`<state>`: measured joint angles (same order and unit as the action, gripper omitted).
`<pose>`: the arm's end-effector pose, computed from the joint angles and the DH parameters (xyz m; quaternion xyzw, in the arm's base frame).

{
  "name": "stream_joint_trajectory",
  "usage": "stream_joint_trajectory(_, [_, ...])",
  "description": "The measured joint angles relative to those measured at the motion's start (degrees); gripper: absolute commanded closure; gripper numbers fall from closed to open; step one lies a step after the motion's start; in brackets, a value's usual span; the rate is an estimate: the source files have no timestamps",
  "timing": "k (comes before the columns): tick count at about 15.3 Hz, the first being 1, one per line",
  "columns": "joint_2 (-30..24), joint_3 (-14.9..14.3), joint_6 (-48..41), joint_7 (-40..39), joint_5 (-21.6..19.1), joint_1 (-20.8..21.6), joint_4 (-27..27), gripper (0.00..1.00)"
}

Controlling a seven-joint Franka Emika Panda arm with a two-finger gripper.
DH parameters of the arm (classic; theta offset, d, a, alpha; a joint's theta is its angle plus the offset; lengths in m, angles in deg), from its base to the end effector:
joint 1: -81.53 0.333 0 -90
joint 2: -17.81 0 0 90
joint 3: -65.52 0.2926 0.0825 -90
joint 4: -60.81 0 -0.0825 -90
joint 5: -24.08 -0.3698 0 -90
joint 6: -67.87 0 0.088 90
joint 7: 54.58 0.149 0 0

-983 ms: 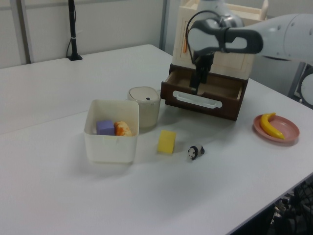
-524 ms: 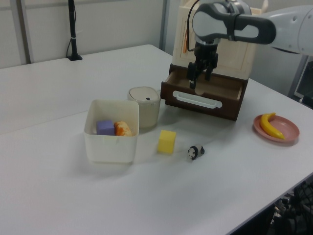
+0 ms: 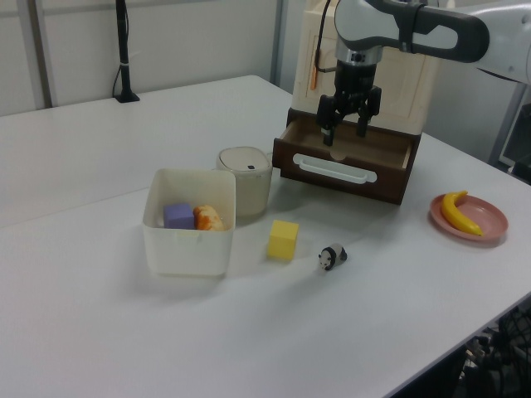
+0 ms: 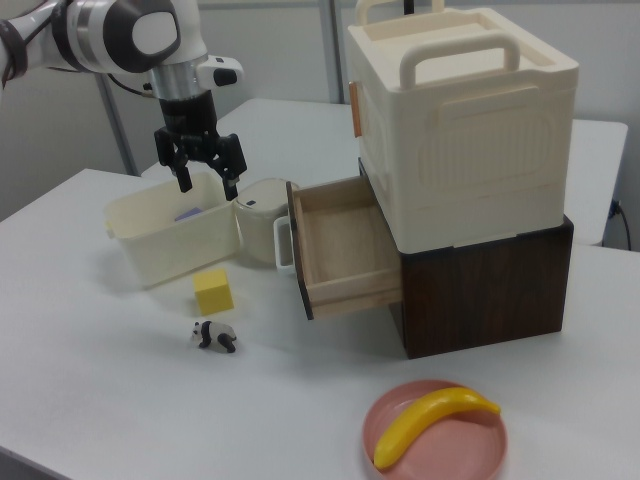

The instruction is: Slide open the drawer

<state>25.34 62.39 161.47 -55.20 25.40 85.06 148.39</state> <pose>0.5798 0.0023 0.5104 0.9998 0.0100 -0.0131 0.0150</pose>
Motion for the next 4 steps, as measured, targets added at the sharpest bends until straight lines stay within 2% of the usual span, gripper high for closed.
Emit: stream_joint_trajectory(4, [0.10, -0.05, 0.00, 0.04, -1.20, -0.41, 0.07, 0.00])
